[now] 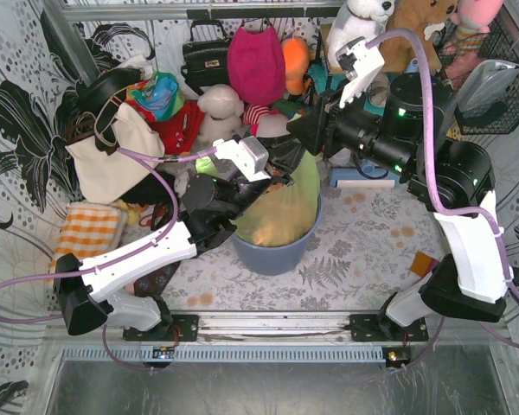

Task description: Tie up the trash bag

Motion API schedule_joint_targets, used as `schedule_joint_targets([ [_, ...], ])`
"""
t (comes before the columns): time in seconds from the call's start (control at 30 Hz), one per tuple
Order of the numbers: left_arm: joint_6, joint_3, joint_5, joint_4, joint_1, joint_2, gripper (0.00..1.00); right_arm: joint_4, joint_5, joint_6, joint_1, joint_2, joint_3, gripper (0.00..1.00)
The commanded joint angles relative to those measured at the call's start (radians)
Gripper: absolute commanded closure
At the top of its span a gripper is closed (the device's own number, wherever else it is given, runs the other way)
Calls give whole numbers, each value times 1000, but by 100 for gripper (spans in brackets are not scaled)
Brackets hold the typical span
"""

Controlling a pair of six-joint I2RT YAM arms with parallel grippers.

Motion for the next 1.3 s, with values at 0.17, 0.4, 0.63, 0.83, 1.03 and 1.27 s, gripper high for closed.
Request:
schedule_joint_targets([
  [0.17,3,-6,-19,24,-2,-18,99,29,27,21,0,-84,-45,72],
  [0.4,-4,-15,-20,38,0,-22,99,21,4,25,0,-85,-66,73],
  [0.63,-10,-20,-16,42,1,-28,99,42,-18,27,0,-63,-68,88],
  [0.83,-10,-42,-7,47,1,-43,90,183,-23,38,0,-119,-180,100],
  [1.03,-21,-88,2,45,1,-87,41,404,-44,58,0,-207,-355,100],
  [1.27,-30,-58,27,-84,1,-169,21,411,-6,50,0,-214,-377,100],
])
